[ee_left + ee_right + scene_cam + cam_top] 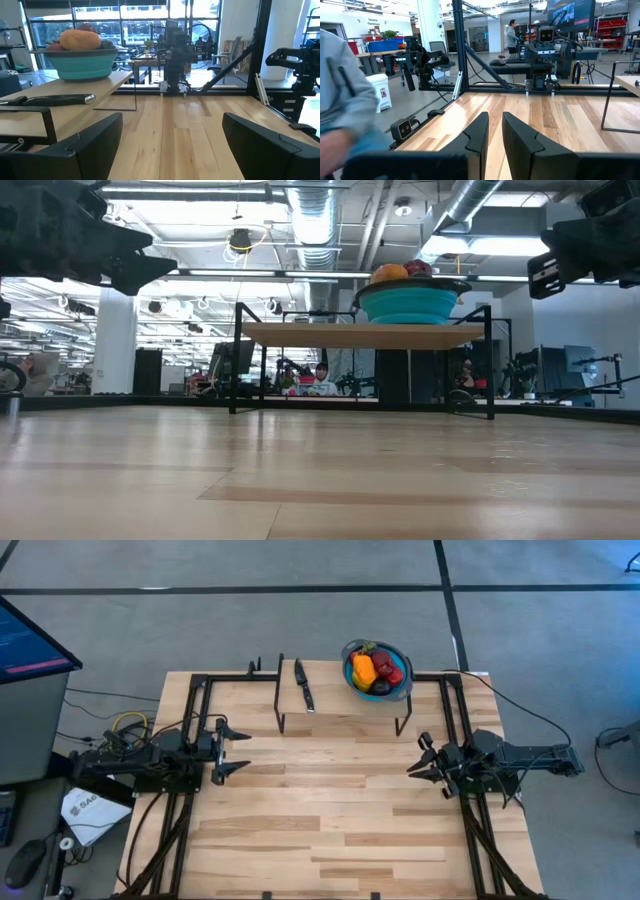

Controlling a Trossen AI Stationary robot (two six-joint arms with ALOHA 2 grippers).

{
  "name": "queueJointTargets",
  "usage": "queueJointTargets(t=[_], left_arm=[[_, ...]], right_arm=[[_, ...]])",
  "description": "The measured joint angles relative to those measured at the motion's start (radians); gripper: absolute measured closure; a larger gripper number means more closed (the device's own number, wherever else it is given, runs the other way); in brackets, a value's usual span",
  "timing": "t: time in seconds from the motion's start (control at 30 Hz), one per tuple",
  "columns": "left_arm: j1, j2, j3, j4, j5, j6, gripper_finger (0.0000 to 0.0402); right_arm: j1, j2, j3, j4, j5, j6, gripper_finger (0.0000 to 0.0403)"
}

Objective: Pick & Place Fruit
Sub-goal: Return to Home Position

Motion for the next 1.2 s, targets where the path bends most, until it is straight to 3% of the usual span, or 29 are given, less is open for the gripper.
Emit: queueJointTargets(t=[0.37, 0.57, 0.73, 0.83, 1.03, 1.2], left_arm=[[0.000, 0.000, 0.000, 0.002, -0.002, 0.000, 0.0065], [0.000, 0.000, 0.000, 0.003, -0.002, 0.000, 0.0065], [0.000, 0.000, 0.000, 0.004, -0.002, 0.000, 0.0065], [0.000, 0.000, 0.000, 0.005, -0.002, 0.000, 0.0065], [0.000, 0.000, 0.000, 0.010, -0.002, 0.000, 0.0065], [0.000, 0.000, 0.000, 0.011, -0.002, 0.000, 0.0065]], right_arm=[[0.001, 0.000, 0.000, 0.000, 0.000, -0.023, 0.0353], [0.000, 0.000, 0.000, -0.004, 0.027, -0.323, 0.0353], [0.001, 0.000, 0.000, -0.028, 0.177, -0.136, 0.0353], [0.001, 0.000, 0.000, -0.043, 0.260, -0.109, 0.0353], [0.012, 0.000, 0.000, -0.044, 0.266, -0.120, 0.0353], [0.021, 0.009, 0.000, -0.043, 0.265, -0.013, 0.0353]])
